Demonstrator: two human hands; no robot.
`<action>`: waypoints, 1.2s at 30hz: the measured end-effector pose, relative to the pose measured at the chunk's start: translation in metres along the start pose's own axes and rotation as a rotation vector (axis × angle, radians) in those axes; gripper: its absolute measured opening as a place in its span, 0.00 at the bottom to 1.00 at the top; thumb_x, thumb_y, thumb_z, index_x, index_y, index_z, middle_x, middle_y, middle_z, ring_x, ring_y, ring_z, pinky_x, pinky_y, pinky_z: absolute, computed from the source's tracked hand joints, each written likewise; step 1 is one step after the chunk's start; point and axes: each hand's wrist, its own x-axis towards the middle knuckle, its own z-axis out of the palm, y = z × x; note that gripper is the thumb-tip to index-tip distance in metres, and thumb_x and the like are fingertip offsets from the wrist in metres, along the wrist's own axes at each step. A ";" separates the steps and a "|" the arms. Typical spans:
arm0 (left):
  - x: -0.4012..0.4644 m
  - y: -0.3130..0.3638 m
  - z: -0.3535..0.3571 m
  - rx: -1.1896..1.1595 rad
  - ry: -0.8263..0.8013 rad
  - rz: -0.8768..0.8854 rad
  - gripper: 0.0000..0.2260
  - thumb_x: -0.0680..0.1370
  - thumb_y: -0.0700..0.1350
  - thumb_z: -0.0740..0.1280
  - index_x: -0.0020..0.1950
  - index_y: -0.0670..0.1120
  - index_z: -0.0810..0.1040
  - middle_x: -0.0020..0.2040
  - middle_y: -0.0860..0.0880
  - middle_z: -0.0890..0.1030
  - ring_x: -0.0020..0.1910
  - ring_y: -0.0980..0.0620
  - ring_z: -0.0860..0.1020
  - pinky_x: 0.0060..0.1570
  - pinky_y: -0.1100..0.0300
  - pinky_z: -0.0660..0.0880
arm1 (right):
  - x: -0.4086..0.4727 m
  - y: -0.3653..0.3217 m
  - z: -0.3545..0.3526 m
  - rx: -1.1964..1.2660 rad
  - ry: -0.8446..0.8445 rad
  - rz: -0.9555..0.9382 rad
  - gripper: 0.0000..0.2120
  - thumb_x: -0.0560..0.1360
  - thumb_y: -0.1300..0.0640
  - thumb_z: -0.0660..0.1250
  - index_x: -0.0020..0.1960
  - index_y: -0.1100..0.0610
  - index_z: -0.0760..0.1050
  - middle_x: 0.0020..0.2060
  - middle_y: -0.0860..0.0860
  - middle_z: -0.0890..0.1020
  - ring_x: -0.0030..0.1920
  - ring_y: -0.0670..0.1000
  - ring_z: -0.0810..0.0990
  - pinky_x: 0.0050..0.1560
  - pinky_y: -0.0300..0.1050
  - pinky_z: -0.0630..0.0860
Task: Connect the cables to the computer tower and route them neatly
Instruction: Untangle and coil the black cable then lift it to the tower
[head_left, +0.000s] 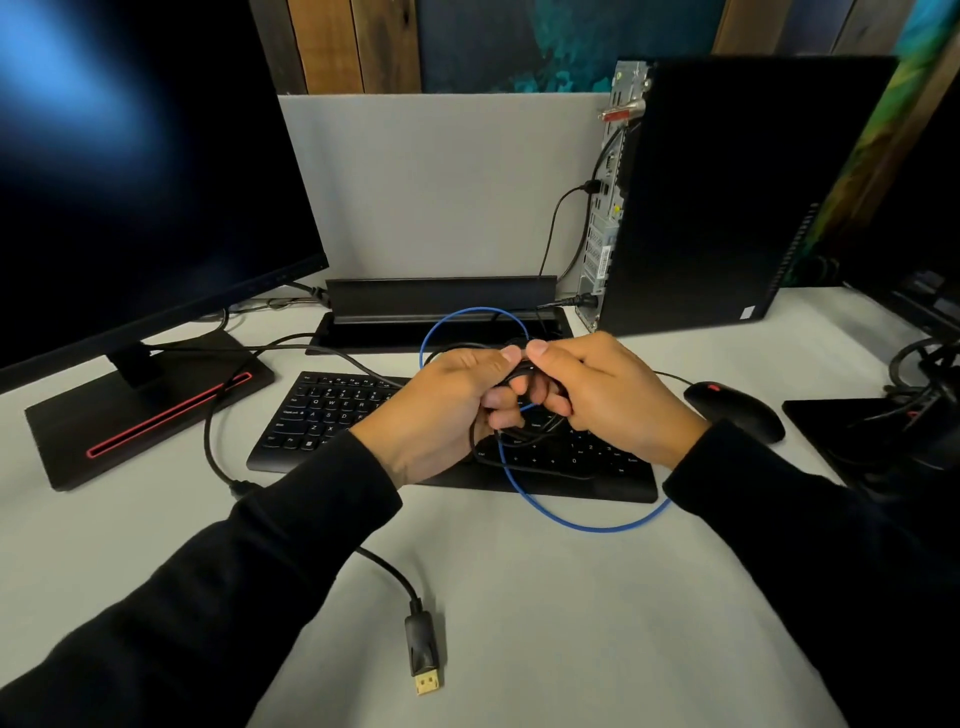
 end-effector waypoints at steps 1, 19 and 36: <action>0.000 -0.001 0.001 -0.016 0.025 0.005 0.19 0.87 0.44 0.55 0.40 0.43 0.78 0.28 0.53 0.71 0.32 0.53 0.61 0.42 0.58 0.68 | 0.001 -0.001 -0.001 0.115 -0.007 0.028 0.20 0.87 0.49 0.57 0.48 0.58 0.82 0.31 0.49 0.75 0.30 0.46 0.69 0.32 0.44 0.64; -0.005 0.002 0.009 -0.041 0.007 -0.201 0.17 0.85 0.50 0.60 0.40 0.44 0.72 0.29 0.52 0.56 0.23 0.58 0.54 0.19 0.67 0.52 | 0.012 0.037 -0.046 -0.952 0.320 -0.277 0.30 0.80 0.33 0.46 0.57 0.46 0.83 0.43 0.48 0.80 0.43 0.55 0.80 0.37 0.46 0.72; -0.001 -0.018 0.017 -0.120 0.170 -0.002 0.16 0.84 0.53 0.61 0.44 0.44 0.75 0.28 0.50 0.66 0.24 0.56 0.63 0.27 0.62 0.67 | 0.001 0.021 -0.018 0.469 -0.120 0.157 0.20 0.80 0.44 0.66 0.51 0.64 0.78 0.42 0.58 0.81 0.46 0.56 0.80 0.56 0.62 0.76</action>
